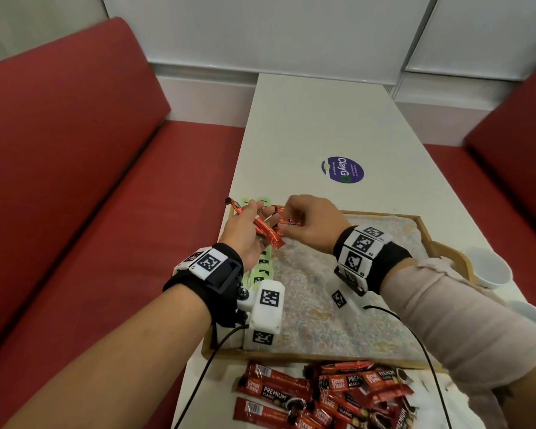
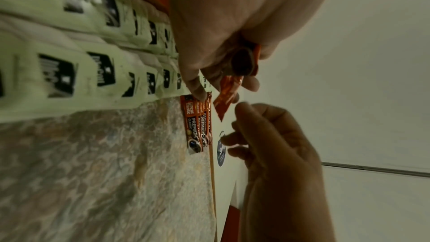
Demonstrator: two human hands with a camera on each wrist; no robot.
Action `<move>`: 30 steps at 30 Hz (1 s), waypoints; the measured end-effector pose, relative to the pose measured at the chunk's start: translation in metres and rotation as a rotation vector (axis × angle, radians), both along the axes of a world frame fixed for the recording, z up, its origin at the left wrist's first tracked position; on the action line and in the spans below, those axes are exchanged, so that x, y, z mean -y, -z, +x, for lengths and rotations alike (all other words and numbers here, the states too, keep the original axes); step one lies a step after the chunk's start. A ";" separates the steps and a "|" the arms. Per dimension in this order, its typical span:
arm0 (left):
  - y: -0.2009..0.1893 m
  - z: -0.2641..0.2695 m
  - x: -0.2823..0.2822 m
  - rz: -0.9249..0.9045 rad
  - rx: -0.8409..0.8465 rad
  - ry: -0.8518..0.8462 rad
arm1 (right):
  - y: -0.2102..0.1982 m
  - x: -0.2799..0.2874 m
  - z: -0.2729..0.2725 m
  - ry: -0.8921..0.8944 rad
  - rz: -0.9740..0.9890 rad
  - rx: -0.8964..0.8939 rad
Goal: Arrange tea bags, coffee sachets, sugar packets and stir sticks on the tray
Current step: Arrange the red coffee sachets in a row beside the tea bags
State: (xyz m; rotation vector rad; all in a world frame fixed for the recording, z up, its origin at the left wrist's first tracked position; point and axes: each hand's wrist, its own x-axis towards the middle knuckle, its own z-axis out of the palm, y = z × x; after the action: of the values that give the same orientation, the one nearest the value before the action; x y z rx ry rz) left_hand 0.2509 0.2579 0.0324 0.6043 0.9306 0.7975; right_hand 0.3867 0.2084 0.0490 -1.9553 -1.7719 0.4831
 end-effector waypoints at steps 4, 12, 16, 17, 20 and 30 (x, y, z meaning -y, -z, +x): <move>-0.007 0.000 0.011 0.000 -0.023 -0.008 | -0.006 0.014 -0.017 -0.128 -0.024 -0.062; -0.012 -0.002 0.024 -0.021 -0.020 0.054 | 0.000 0.023 -0.020 -0.082 0.020 0.047; -0.010 -0.007 0.024 0.006 -0.014 0.120 | -0.001 0.023 -0.019 -0.005 -0.008 -0.065; -0.010 -0.008 0.025 0.019 -0.014 0.137 | -0.002 0.022 -0.018 0.020 -0.013 -0.103; -0.012 -0.010 0.027 0.059 -0.036 0.136 | -0.003 0.021 -0.014 0.067 -0.064 -0.180; -0.008 -0.009 0.027 0.135 -0.096 0.163 | -0.009 0.018 -0.003 0.154 -0.140 -0.252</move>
State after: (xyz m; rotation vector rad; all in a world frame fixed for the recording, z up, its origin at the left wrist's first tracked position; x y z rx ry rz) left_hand 0.2418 0.2307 0.0401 0.8316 0.9074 0.6928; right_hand 0.3840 0.1901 0.0577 -2.0048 -1.4539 0.7806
